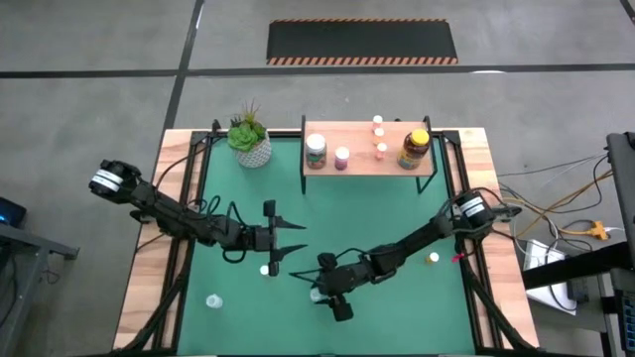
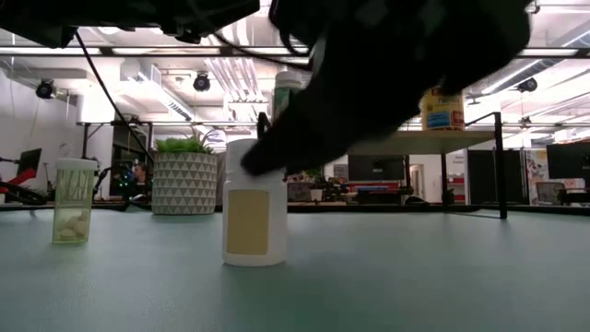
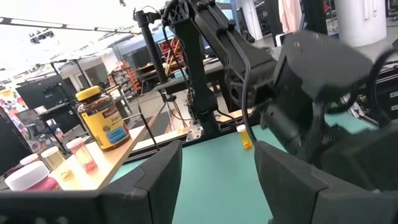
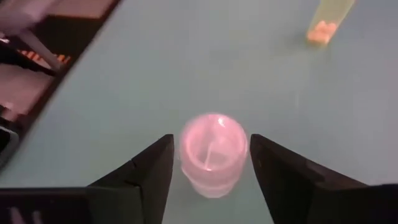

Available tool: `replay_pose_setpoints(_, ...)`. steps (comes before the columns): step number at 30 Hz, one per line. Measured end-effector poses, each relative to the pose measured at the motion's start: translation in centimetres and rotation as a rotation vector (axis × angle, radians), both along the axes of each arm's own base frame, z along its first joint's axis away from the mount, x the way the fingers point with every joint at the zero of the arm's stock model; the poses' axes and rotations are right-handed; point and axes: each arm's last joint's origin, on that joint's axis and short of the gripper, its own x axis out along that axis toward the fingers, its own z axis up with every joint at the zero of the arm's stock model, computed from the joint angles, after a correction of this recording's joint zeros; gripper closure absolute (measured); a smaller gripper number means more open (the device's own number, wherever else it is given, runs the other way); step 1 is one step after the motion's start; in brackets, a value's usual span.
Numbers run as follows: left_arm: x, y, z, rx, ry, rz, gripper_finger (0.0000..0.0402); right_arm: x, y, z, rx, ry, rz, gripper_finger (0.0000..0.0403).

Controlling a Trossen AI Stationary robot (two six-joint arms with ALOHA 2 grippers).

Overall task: Pick and place medicine bottles onto shelf by color
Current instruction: Put the right transparent medicine bottles on the shelf

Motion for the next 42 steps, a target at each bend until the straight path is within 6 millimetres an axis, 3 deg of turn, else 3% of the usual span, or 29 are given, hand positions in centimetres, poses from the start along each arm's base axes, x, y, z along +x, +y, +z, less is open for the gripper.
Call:
replay_pose_setpoints(9, 0.0, 0.0, 0.0, 0.003, -0.001, 0.000, 0.0217, 0.1, 0.0, 0.3, 0.001, -0.020, 0.002, 0.0275)
replay_pose_setpoints(16, -0.3, 0.1, 0.7, 0.070, -0.026, 0.008, 0.0217, -0.8, -0.4, 3.2, -0.003, -0.016, 0.003, 0.0260)
replay_pose_setpoints(20, -1.1, 0.4, 2.2, 0.153, -0.086, 0.030, 0.0217, -2.3, -1.4, 6.3, -0.045, 0.011, -0.064, 0.0256)
replay_pose_setpoints(25, -2.8, 1.2, 4.8, 0.271, -0.183, 0.073, 0.0217, -5.2, -3.6, 11.4, -0.091, -0.009, -0.321, 0.0262)
replay_pose_setpoints(31, -5.0, 2.1, 5.6, 0.282, -0.233, 0.114, 0.0217, -8.3, -6.2, 17.4, 0.055, -0.150, -0.561, 0.0262)
replay_pose_setpoints(36, -6.2, 2.5, 5.0, 0.296, -0.236, 0.120, 0.0217, -8.9, -9.0, 20.3, 0.152, -0.263, -0.651, 0.0262)
replay_pose_setpoints(42, -7.1, 2.9, 5.0, 0.285, -0.258, 0.127, 0.0217, -7.4, -11.5, 22.5, 0.105, -0.258, -0.724, 0.0262)
